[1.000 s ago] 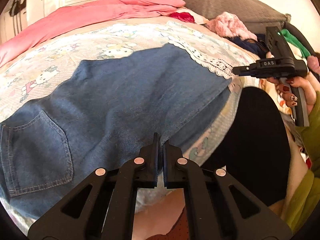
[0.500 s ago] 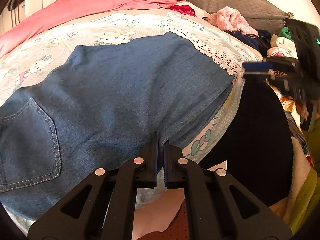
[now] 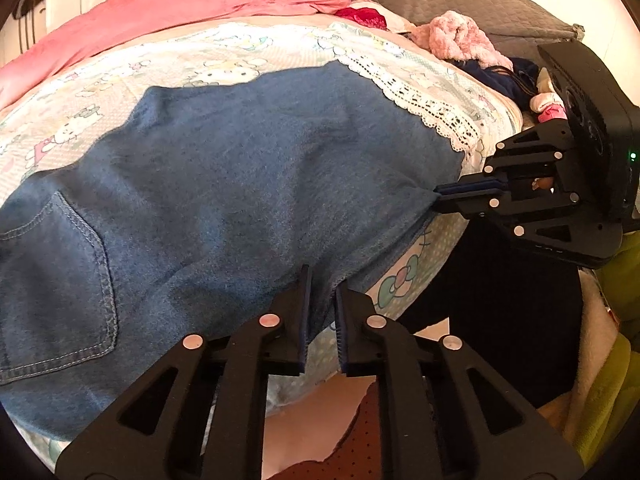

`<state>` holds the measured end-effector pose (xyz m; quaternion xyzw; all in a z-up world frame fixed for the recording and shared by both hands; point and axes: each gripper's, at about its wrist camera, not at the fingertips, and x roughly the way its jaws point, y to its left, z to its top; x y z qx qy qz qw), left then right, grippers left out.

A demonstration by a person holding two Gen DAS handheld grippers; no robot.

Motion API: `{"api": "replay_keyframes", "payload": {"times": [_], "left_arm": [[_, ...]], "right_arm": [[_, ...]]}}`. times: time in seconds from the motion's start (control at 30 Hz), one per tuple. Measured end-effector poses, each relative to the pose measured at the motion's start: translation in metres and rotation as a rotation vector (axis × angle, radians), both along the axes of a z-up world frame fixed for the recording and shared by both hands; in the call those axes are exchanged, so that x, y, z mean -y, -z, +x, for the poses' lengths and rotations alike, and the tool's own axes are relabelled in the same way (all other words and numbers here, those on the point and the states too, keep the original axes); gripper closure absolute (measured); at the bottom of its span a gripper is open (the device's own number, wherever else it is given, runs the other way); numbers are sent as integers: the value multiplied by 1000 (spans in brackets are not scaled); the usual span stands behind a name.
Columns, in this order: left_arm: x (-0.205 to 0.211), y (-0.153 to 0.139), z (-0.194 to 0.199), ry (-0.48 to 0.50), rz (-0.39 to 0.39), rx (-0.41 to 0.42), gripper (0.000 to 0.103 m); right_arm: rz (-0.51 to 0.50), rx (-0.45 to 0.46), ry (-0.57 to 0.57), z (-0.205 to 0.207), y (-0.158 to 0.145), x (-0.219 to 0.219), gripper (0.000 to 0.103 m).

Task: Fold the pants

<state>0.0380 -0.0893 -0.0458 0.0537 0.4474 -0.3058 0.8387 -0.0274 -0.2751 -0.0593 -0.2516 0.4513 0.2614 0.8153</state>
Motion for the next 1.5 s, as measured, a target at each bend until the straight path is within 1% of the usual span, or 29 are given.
{"api": "replay_keyframes", "payload": {"times": [0.07, 0.1, 0.13, 0.17, 0.2, 0.27, 0.3, 0.37, 0.43, 0.47, 0.53, 0.57, 0.63, 0.7, 0.73, 0.77, 0.8, 0.83, 0.87, 0.93, 1.0, 1.03, 1.1, 1.17, 1.2, 1.27, 1.33, 1.4, 1.5], "left_arm": [[-1, 1, 0, -1, -4, -10, 96], [-2, 0, 0, -1, -4, -16, 90], [-4, -3, -2, -3, -3, -17, 73], [-8, -9, -5, -11, -3, -7, 62], [-13, -13, -7, -18, -11, 4, 50], [-30, -28, -11, -53, -39, 38, 50], [-42, -36, -12, -92, -49, 62, 49], [-72, -50, -10, -216, -45, 111, 41], [-104, -59, -6, -352, -46, 135, 35], [-126, -61, -3, -445, -52, 138, 32], [-156, -59, 2, -589, -36, 125, 9], [-172, -56, 5, -678, -15, 116, 10], [-193, -47, 11, -765, -23, 74, 10], [-203, -38, 18, -810, -42, 39, 10], [-203, -34, 22, -804, -49, 31, 10], [-202, -31, 25, -796, -52, 27, 15], [-200, -29, 27, -792, -52, 25, 39], [-198, -26, 30, -801, -20, 27, 60], [-198, -26, 30, -796, 1, 41, 63], [-206, -31, 27, -800, -10, 54, 64], [-210, -32, 28, -807, 26, 72, 63], [-212, -29, 29, -814, 34, 69, 58], [-219, -20, 30, -821, 27, 33, 52], [-223, -22, 25, -839, 2, 37, 44], [-225, -26, 23, -852, -6, 49, 38], [-224, -42, 13, -875, 8, 102, 35], [-217, -60, 6, -870, 30, 170, 28], [-204, -83, 4, -818, 22, 237, 23], [-183, -103, 19, -724, -25, 257, 20]], "right_arm": [[1, -29, 15, 2, 6, 2, 95], [17, -42, 20, 2, 7, 3, 92], [40, -59, 21, 1, 6, 6, 86], [64, -74, 25, 0, 3, 10, 78], [94, -72, 31, -1, -3, 15, 75], [147, -58, 40, -2, -15, 26, 70], [193, -41, 56, -2, -24, 34, 69], [262, -15, 100, 3, -37, 49, 57], [313, 13, 189, 14, -45, 65, 52], [329, 9, 232, 22, -46, 71, 52], [338, 3, 299, 33, -43, 79, 52], [343, -6, 319, 37, -41, 81, 52], [349, -22, 367, 45, -34, 87, 51], [350, -52, 401, 52, -25, 90, 47], [351, -66, 409, 54, -21, 96, 47], [349, -78, 415, 55, -17, 97, 47], [346, -83, 418, 56, -15, 95, 47], [342, -85, 418, 58, -13, 96, 47], [336, -83, 414, 58, -12, 95, 47], [332, -84, 412, 54, -14, 96, 47], [335, -89, 412, 55, -12, 96, 47], [336, -90, 414, 55, -11, 97, 47], [336, -90, 412, 54, -9, 96, 44], [334, -88, 404, 53, -9, 93, 38], [326, -84, 398, 53, -8, 91, 38], [323, -79, 392, 53, -11, 91, 38], [371, -53, 400, 51, -21, 95, 38], [447, -4, 404, 53, -38, 103, 38], [498, 58, 440, 74, -61, 116, 38]]}}
